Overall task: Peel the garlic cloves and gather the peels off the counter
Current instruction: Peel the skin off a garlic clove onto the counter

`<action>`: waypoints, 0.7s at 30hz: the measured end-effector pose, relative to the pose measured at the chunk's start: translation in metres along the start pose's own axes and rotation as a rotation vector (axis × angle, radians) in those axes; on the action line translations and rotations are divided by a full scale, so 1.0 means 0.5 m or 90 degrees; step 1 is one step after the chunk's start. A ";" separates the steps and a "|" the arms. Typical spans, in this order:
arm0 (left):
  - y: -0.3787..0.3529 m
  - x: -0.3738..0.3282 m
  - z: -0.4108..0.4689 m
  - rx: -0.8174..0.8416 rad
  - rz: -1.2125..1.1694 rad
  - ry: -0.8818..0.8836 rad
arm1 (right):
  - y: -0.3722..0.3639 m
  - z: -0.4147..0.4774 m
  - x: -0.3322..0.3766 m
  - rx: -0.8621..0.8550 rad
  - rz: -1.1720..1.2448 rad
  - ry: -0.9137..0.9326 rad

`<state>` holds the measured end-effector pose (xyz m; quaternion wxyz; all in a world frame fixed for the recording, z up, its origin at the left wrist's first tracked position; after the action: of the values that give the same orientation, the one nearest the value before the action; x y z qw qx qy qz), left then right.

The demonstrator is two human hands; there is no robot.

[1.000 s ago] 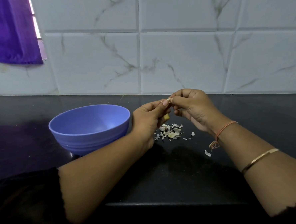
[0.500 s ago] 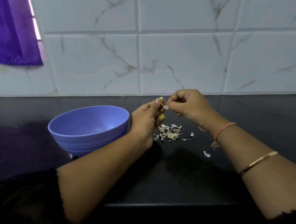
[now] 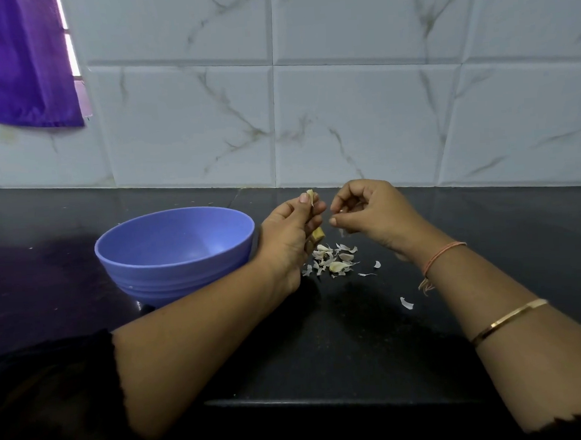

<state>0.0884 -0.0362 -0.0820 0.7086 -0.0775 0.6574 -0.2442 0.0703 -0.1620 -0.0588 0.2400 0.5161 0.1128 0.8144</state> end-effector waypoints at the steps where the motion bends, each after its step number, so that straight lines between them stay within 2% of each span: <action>1: 0.000 0.000 0.001 -0.001 0.000 -0.001 | -0.001 -0.001 0.002 0.001 0.022 0.001; 9: 0.001 0.005 0.000 0.012 0.042 -0.028 | -0.001 -0.006 0.014 -0.049 0.099 0.071; 21: -0.001 0.004 -0.004 0.044 0.049 -0.009 | 0.001 -0.003 0.016 -0.073 0.018 0.108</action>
<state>0.0866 -0.0370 -0.0839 0.7245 -0.0294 0.6459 -0.2389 0.0660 -0.1584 -0.0531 0.2476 0.4322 0.0785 0.8636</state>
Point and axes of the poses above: each hand's wrist, its own z-axis towards the middle knuckle, its own y-axis out of the back of the hand, x = y × z, the point moved 1 cm from there along z, towards the middle knuckle, and after that the axes turned 3 degrees about z, right-handed, at the moved point
